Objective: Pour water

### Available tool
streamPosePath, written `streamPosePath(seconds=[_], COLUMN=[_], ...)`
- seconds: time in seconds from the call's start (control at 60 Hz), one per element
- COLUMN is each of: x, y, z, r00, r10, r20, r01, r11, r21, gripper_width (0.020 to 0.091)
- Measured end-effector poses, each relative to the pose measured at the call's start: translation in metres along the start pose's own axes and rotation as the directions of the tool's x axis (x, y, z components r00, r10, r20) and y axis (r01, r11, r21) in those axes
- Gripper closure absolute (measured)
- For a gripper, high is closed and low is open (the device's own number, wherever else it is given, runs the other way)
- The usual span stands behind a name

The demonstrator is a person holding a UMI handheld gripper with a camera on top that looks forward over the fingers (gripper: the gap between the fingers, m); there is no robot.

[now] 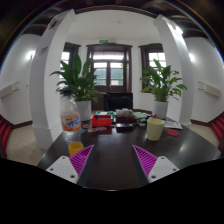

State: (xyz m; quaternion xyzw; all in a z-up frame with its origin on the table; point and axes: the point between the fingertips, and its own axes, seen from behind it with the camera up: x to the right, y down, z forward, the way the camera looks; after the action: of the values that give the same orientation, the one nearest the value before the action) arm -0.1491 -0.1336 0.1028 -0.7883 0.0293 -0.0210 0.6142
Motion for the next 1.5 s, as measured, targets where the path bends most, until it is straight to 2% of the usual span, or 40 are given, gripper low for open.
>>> streamPosePath(seconds=[0.15, 0.217, 0.333, 0.8, 0.9, 0.967, 1.133, 1.367, 1.5], x=[-0.039, -0.083, -0.121, -0.15, -0.147, -0.143, -0.144, -0.144, -0.125], y=[0.0, 0.008, 0.002, -0.049, -0.05, -0.051, -0.051, -0.052, -0.053], z=[-0.002, -0.008, -0.004, 0.073, 0.089, 0.091, 0.096, 0.092, 0.102], r00=[0.996, 0.991, 0.981, 0.98, 0.985, 0.992, 0.991, 0.985, 0.976], r10=[0.011, 0.015, 0.003, 0.008, -0.007, -0.009, -0.021, -0.002, 0.115], r20=[0.092, 0.135, 0.192, 0.198, 0.171, 0.128, 0.131, 0.174, 0.185], r01=[-0.011, -0.016, -0.004, -0.021, -0.004, -0.001, 0.007, -0.017, -0.126], r11=[1.0, 1.0, 1.0, 0.998, 0.998, 0.997, 0.994, 0.994, 0.991], r21=[0.002, 0.006, 0.003, 0.064, 0.066, 0.077, 0.11, 0.112, 0.052], gripper_width=[0.0369, 0.0366, 0.0355, 0.0368, 0.0415, 0.0606, 0.0729, 0.0731, 0.0731])
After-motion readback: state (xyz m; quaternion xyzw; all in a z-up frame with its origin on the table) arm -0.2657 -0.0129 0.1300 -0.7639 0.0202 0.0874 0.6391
